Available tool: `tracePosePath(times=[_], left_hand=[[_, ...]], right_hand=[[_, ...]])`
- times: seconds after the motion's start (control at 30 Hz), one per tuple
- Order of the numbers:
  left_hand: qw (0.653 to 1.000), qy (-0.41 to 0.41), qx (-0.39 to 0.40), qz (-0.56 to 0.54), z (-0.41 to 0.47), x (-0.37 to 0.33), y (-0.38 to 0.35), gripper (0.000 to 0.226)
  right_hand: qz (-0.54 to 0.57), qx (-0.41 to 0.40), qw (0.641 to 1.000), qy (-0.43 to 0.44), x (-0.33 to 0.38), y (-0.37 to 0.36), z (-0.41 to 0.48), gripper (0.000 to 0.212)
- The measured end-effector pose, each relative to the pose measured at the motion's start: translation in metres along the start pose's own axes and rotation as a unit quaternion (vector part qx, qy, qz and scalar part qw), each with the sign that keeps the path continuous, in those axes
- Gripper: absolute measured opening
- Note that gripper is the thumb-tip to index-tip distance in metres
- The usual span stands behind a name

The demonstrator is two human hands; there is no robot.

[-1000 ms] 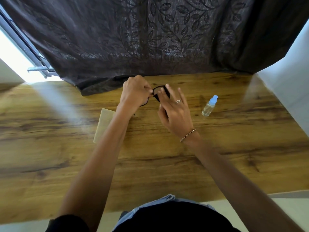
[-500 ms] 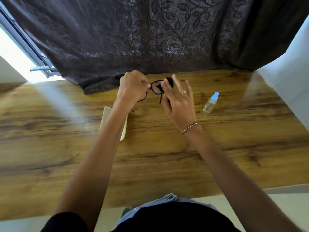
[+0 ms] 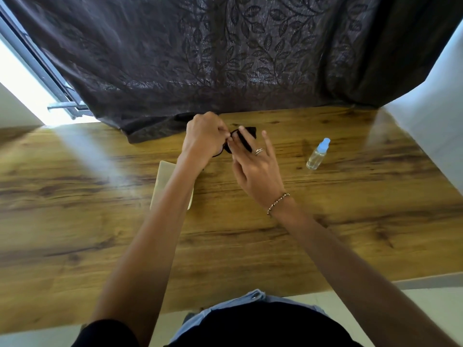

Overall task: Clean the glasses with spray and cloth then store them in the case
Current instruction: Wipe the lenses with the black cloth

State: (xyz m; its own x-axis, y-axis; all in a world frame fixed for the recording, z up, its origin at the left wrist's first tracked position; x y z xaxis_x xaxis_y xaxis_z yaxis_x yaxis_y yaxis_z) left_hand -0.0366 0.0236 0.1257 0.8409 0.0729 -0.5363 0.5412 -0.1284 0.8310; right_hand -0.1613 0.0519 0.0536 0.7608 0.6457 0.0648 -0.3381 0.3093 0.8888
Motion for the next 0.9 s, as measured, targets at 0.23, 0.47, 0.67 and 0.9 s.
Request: tracePosePath(times=[0.23, 0.47, 0.67, 0.9], left_hand=[[1.0, 0.003, -0.012, -0.012, 0.003, 0.012, 0.015, 0.016], [1.0, -0.005, 0.023, -0.003, 0.006, 0.004, 0.0, 0.015], [1.0, 0.009, 0.015, -0.016, 0.009, 0.01, -0.001, 0.015], [0.999, -0.008, 0.035, -0.033, 0.011, 0.021, -0.003, 0.015]], right_hand=[[0.001, -0.033, 0.998, -0.054, -0.02, 0.002, -0.005, 0.036], [-0.032, -0.023, 0.999, -0.035, -0.023, 0.008, 0.01, 0.036], [-0.039, 0.008, 0.999, 0.023, -0.008, 0.0, 0.001, 0.038], [0.038, -0.024, 0.997, -0.062, -0.032, 0.009, 0.014, 0.035]])
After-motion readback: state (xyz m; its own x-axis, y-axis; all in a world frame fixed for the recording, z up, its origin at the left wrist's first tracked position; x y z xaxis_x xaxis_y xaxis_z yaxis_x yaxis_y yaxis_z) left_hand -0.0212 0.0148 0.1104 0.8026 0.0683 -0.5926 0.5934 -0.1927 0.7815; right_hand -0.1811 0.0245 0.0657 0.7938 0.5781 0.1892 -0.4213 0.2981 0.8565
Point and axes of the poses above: each hand's wrist, its own z-axis towards the middle knuckle, its own y-axis out of the back of the hand, x = y × z, the point moved 4 cm from there along z, towards the middle knuckle, and after that the axes turned 15 degrees about x, right-handed, at the moved point
